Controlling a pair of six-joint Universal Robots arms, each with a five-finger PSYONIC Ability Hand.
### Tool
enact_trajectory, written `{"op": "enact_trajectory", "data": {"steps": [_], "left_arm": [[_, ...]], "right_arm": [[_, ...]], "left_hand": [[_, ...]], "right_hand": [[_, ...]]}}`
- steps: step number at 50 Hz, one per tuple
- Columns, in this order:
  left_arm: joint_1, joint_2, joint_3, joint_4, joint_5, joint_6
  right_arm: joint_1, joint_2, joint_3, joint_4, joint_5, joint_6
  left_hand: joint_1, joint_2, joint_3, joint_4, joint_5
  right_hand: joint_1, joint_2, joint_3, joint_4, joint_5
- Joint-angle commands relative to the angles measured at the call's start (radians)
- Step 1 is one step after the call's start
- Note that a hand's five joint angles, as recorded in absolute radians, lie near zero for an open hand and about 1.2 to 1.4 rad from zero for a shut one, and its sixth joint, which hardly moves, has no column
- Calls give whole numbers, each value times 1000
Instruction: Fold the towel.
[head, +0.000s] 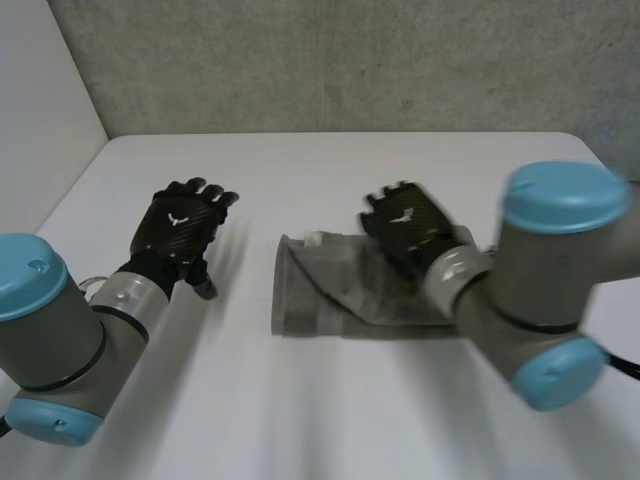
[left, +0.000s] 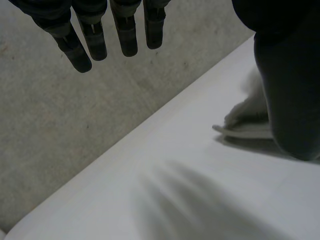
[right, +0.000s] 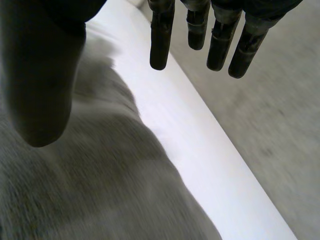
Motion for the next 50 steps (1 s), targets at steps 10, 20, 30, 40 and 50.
{"op": "enact_trajectory", "data": {"steps": [10,20,30,40,50], "left_arm": [[-149,-19,85,-1,-12,5],[-192,-28,105,-6,-13,5],[-195,-9,105,-12,-12,2],[-184,35,138,-20,-74,-2],[-168,35,186,-20,-208,-11]], "right_arm": [[-350,-123,388,-83,-172,-35],[-364,-56,398,-131,-172,-58],[-369,-117,341,-114,-168,-87],[-192,-131,165,-81,-180,-106],[180,180,-177,111,-247,-120]], "left_hand": [[-84,-73,-66,-84,-212],[-84,-73,-66,-84,-212],[-84,-73,-66,-84,-212],[-87,-76,-69,-87,-215],[-87,-76,-69,-87,-215]], "right_hand": [[128,134,134,120,135],[945,951,952,937,953],[1155,1161,1162,1147,1163],[1155,1161,1162,1147,1163],[1155,1161,1162,1147,1163]]}}
